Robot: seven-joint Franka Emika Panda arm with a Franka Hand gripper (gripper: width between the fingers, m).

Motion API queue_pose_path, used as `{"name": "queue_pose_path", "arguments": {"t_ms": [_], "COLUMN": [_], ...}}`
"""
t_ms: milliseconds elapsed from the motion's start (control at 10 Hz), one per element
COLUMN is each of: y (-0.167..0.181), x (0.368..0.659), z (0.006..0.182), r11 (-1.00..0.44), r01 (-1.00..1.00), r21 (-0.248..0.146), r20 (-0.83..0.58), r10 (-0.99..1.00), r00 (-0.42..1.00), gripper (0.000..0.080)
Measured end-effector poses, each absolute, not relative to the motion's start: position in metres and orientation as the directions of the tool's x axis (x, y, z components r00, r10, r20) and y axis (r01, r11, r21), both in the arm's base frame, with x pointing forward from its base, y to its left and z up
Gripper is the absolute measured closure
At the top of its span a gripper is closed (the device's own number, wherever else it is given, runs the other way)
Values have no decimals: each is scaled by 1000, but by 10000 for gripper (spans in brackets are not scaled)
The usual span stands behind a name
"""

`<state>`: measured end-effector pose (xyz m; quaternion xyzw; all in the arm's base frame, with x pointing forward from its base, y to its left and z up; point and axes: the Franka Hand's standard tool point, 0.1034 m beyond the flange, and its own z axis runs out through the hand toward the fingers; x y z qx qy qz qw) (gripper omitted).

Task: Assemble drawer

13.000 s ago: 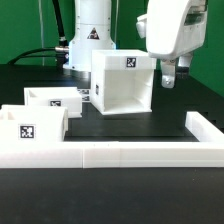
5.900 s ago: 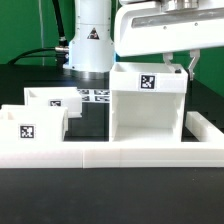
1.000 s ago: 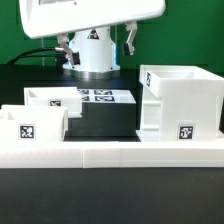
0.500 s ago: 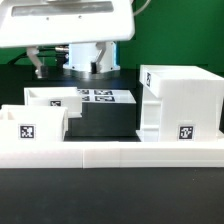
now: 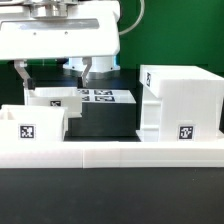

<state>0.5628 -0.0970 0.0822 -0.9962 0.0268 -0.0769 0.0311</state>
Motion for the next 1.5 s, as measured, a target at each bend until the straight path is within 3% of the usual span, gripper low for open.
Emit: {"name": "queue_pose_path", "arguments": {"t_ms": [200,600,900,1200,1500], "y": [-104,-112,-102,-99,-91], "x": [561,548,547,544,545], "z": [75,35,29,10,6], "r11": [-998,-999,-999,-1000,-1000], "r01": [25,-3,-4,1,7], "r21": [-56,-40,-43,-29,-27], "r20": [145,122,113,116,117], "r10": [16,-8,-9,-2,4], "r00": [989,993,994,993,993], "gripper": [151,151,151,151,151]}}
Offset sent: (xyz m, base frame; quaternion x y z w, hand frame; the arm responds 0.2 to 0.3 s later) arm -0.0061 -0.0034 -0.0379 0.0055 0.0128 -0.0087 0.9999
